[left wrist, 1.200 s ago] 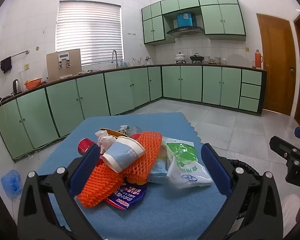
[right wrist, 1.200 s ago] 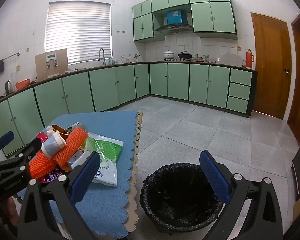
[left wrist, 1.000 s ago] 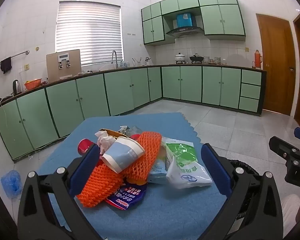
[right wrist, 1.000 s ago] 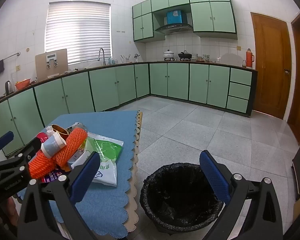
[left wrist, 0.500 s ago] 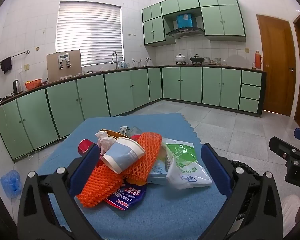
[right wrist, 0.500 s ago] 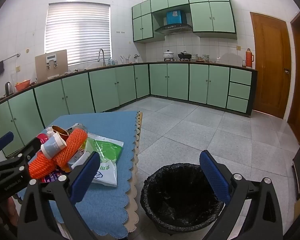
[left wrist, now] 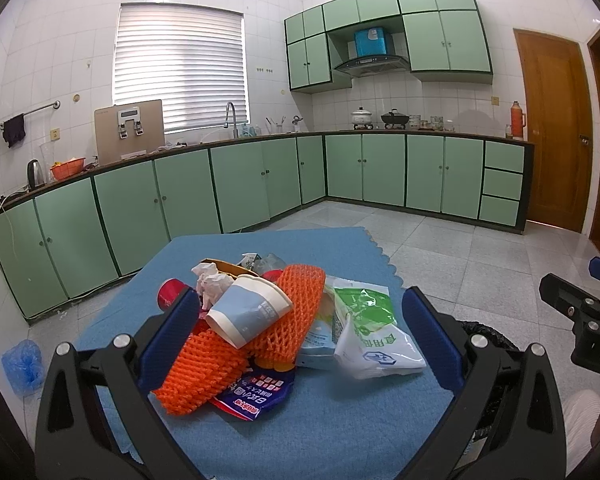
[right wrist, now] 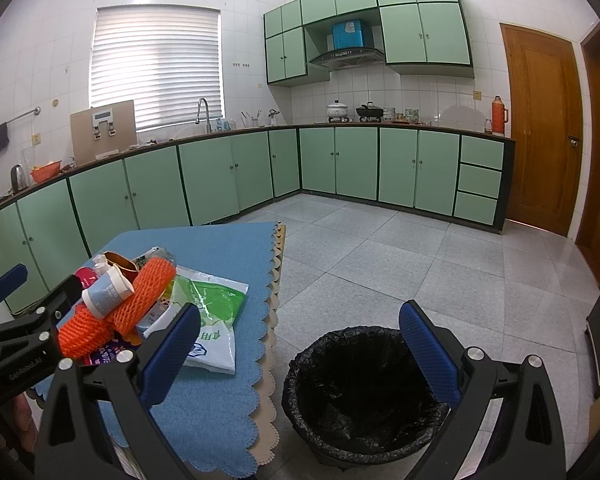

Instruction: Collect trash

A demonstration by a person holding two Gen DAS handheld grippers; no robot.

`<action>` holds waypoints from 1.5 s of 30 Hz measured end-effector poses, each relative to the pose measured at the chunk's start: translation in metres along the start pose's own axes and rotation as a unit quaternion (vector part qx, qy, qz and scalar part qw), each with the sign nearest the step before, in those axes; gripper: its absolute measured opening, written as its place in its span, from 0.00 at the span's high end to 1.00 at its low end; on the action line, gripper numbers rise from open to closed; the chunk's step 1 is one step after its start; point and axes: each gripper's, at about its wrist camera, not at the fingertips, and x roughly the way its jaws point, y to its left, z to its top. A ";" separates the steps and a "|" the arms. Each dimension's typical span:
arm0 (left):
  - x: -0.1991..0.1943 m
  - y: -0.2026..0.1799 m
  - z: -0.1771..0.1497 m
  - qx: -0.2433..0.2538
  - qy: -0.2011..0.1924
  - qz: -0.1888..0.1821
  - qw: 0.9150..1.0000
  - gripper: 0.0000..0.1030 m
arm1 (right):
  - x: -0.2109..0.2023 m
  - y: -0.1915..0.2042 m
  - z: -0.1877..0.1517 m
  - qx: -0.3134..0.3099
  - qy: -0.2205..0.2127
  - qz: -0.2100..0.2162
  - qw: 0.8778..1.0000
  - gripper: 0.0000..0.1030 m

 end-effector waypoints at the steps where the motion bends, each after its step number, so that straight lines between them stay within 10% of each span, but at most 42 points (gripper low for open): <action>1: 0.000 0.000 0.000 0.000 0.000 0.000 1.000 0.05 | 0.000 0.000 0.000 0.000 0.000 0.000 1.000 0.06; 45: -0.001 0.001 0.001 0.000 -0.001 0.002 1.000 0.05 | 0.000 -0.004 -0.002 0.002 0.001 0.002 1.000 0.06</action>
